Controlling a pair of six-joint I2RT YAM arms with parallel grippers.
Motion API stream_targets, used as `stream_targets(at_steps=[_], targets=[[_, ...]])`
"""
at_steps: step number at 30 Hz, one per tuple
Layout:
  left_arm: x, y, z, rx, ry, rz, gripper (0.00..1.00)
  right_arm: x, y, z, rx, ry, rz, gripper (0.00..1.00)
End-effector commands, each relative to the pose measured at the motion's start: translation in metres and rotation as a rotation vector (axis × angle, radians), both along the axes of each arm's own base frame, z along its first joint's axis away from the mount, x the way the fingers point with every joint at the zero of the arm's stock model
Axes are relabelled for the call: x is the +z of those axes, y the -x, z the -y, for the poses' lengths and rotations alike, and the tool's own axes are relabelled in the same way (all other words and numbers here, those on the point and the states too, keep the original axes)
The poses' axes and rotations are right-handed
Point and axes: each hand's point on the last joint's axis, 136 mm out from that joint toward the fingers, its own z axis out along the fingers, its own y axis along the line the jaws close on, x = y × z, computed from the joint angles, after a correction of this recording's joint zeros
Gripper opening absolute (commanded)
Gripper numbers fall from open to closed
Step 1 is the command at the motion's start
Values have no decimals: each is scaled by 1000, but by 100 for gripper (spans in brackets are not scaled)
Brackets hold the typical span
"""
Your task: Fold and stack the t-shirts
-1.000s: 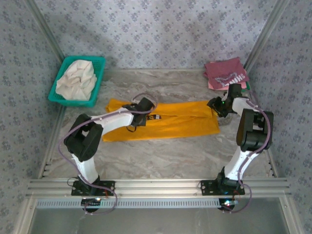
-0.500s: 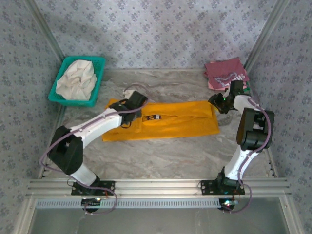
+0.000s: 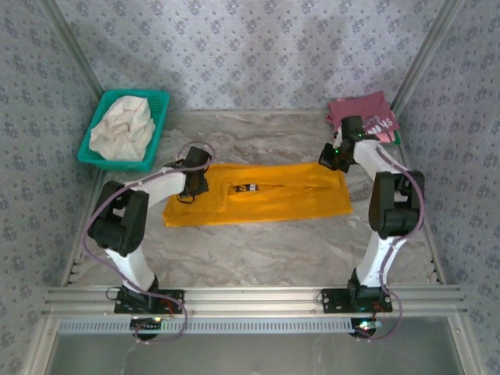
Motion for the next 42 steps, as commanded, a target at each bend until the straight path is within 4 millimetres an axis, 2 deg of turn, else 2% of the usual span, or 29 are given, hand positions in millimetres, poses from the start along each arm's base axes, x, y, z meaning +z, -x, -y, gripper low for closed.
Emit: stream_targets(at_steps=[1, 6, 8, 12, 16, 20, 24, 27, 29, 31, 33, 35, 37, 39, 40, 42], targets=[[-13, -10, -5, 53, 46, -6, 14, -38, 11, 3, 0, 36, -153, 0], [-29, -23, 1, 45, 43, -42, 13, -63, 15, 17, -123, -62, -183, 0], [-37, -29, 3, 47, 52, -50, 13, -69, 23, 19, -151, -89, -194, 0], [-42, -48, 14, 27, 79, -37, 12, -75, 49, 19, -174, -103, -217, 0], [-40, -80, 27, -24, 85, -6, 12, -80, 89, 14, -208, -137, -247, 0], [-33, -122, 48, -92, 102, 17, 12, -81, 125, 2, -230, -140, -266, 0], [-16, -165, 72, -147, 138, 68, 12, -83, 156, -17, -241, -137, -278, 0], [5, -192, 83, -171, 139, 104, 8, -87, 176, -35, -216, -111, -292, 0], [25, -200, 78, -169, 106, 140, 7, -86, 181, -42, -202, -108, -290, 0], [46, -200, 67, -154, 98, 181, 8, -75, 174, -42, -199, -122, -259, 0], [65, -191, 50, -129, 101, 218, 9, -53, 160, -33, -207, -106, -176, 0], [87, -173, 26, -89, 97, 258, 15, -24, 141, -20, -223, -77, -68, 0], [96, -148, 5, -52, 83, 277, 20, 2, 120, -19, -184, -64, 11, 0], [96, -123, -2, -37, 99, 270, 23, 19, 99, -27, -113, -59, 48, 0], [90, -110, 2, -48, 126, 247, 23, 25, 88, -33, -53, -44, 56, 0], [75, -89, 21, -86, 177, 184, 23, 21, 75, -37, 11, 1, 18, 0]])
